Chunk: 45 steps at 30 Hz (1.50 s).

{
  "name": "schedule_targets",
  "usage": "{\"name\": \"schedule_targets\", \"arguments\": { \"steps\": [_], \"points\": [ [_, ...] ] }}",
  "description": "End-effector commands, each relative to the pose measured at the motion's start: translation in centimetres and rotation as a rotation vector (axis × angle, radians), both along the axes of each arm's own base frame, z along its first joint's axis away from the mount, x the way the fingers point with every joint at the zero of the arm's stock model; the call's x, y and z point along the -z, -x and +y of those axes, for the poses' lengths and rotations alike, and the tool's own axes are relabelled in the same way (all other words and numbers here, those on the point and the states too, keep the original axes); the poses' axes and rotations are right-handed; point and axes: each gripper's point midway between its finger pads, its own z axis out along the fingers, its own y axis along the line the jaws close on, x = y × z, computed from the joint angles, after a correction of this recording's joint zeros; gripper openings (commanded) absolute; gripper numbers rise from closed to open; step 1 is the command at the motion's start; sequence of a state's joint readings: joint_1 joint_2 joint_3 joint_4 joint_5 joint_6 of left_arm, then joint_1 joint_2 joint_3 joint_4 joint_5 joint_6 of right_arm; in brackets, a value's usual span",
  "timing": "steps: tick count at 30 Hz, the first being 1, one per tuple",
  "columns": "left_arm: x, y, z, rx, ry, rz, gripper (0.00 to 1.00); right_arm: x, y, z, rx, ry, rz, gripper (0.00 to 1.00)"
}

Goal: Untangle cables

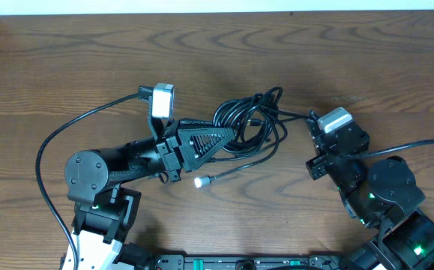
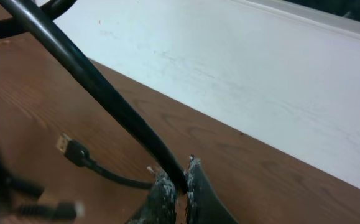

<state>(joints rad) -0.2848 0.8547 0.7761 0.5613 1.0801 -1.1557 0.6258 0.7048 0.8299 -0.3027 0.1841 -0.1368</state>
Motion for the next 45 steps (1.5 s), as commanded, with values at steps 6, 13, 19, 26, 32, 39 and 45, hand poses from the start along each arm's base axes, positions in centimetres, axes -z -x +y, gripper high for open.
{"name": "schedule_targets", "arguments": {
  "steps": [6,13,19,26,32,39,45],
  "points": [
    [-1.5,0.8,0.4,-0.01,0.006,-0.092,0.07,1.4,1.6,2.0,-0.146,0.01,0.072,0.44],
    [-0.6,-1.2,0.8,-0.045,-0.007,-0.055,0.07,3.0,5.0,5.1,-0.404,-0.006,0.171,0.99],
    [0.3,-1.9,0.6,-0.043,-0.034,-0.074,0.07,2.6,5.2,5.3,-0.407,-0.065,0.199,0.99],
    [0.7,-1.5,0.3,-0.003,-0.049,-0.069,0.07,0.0,4.7,5.4,-0.389,-0.155,0.13,0.99],
    [1.0,-0.5,-0.1,0.059,-0.065,-0.072,0.07,0.2,1.8,2.5,-0.158,-0.127,0.093,0.99],
    [1.1,0.1,-0.4,0.091,-0.073,-0.075,0.07,1.0,-0.8,-3.3,0.223,-0.113,0.088,0.99],
    [1.3,0.4,-0.4,0.1,-0.087,-0.123,0.07,3.2,-0.1,-3.1,0.196,-0.053,0.167,0.99]
  ]
}}
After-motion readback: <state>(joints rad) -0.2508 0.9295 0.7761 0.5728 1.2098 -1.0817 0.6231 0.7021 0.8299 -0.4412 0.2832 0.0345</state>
